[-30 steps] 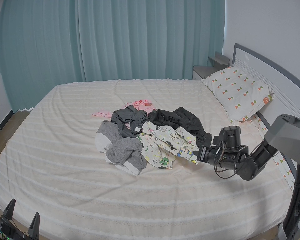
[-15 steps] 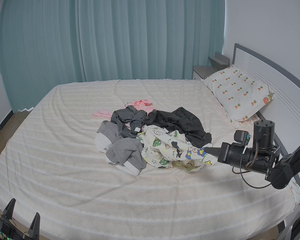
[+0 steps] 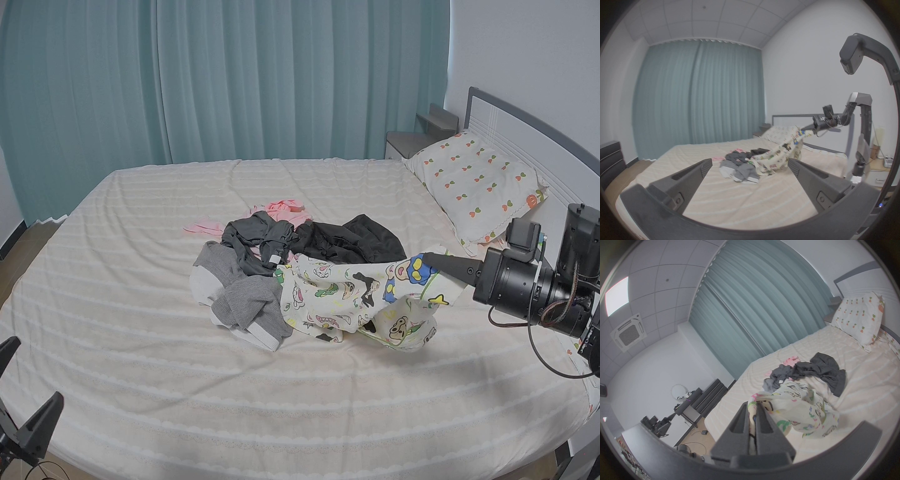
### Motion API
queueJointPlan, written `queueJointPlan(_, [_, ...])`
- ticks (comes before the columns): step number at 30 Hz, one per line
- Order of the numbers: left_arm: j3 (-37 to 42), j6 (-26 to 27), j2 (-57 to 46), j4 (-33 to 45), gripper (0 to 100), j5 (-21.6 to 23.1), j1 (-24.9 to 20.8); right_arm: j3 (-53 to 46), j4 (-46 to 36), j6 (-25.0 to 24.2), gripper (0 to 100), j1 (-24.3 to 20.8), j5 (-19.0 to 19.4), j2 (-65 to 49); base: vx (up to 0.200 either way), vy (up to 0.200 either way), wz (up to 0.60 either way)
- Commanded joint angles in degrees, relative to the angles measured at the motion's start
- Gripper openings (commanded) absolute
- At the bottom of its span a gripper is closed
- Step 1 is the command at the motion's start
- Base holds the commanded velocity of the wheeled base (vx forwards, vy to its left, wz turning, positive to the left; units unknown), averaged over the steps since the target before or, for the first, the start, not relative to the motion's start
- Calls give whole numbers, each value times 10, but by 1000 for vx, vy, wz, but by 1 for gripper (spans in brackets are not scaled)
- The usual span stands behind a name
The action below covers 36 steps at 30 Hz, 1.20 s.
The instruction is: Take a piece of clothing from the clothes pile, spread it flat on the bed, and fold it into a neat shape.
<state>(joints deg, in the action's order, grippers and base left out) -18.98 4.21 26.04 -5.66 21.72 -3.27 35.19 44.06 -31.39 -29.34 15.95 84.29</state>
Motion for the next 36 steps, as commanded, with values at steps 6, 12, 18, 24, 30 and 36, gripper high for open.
queueJointPlan(6, [-41, 55, 590, -239, 100, 39, -213, 143, -49, -45, 0, -99, -3, 31, 0, 0, 0])
queueJointPlan(12, [-30, -46, 688, -357, 100, -36, -288, 220, -54, -95, 0, -124, -21, 62, 0, 0, 0])
queueJointPlan(18, [-22, -66, 765, -405, 100, -63, -311, 237, -54, -109, 0, -151, -41, 67, 0, 0, 0])
queueJointPlan(24, [-5, -95, 846, -521, 100, -67, -318, 257, -51, -119, 0, -171, -87, 94, 0, 0, 0])
queueJointPlan(30, [-4, -100, 930, -607, 100, -106, -323, 253, -52, -133, 0, -172, -87, 87, 0, 0, 0])
queueJointPlan(36, [-3, -136, 978, -676, 100, -146, -321, 247, -53, -133, 0, -170, -87, 81, 0, 0, 0])
